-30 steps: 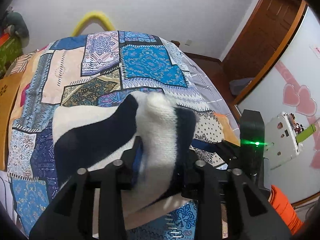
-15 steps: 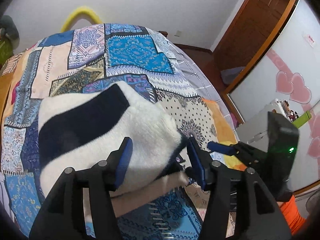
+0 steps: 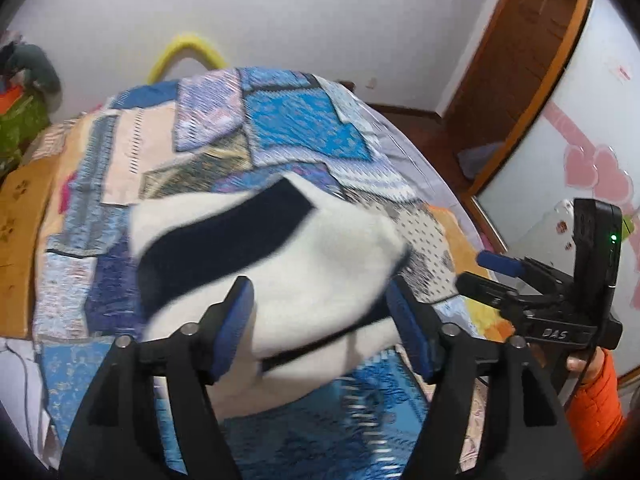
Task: Fold small clothes
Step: 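Release the folded sweater bundle with the left gripper and withdraw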
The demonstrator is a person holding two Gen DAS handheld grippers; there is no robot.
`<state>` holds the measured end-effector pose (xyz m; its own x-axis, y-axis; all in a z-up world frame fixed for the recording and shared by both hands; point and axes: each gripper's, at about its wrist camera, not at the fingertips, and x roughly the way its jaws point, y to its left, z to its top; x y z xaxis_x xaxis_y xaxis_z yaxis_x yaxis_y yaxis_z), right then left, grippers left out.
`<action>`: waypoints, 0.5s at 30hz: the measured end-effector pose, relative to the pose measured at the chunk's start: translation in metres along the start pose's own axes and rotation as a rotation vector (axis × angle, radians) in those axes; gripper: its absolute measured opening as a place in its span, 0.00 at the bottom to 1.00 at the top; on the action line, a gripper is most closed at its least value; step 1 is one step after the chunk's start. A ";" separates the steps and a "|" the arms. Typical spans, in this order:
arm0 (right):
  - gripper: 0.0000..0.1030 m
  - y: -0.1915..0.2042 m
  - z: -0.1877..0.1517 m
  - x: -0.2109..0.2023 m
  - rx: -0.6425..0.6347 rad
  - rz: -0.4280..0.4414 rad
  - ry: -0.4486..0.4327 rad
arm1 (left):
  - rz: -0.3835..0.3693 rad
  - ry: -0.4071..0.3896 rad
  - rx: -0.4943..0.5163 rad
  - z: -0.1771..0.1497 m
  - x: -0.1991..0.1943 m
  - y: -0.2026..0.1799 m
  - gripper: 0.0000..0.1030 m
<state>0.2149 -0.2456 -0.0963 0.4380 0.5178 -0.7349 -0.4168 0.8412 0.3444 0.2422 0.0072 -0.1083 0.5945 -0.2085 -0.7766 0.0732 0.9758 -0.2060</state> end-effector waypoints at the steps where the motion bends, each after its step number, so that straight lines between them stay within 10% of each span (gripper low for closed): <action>1: 0.80 0.003 0.002 -0.001 -0.003 0.007 -0.004 | 0.022 -0.020 -0.007 0.000 -0.008 0.009 0.70; 15: 0.80 0.069 0.030 0.009 -0.109 0.114 -0.010 | 0.156 0.057 -0.097 -0.050 -0.015 0.097 0.79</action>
<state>0.2141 -0.1781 -0.0612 0.3905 0.6106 -0.6890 -0.5480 0.7555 0.3590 0.2005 0.1015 -0.1465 0.5457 -0.0616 -0.8357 -0.0954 0.9862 -0.1350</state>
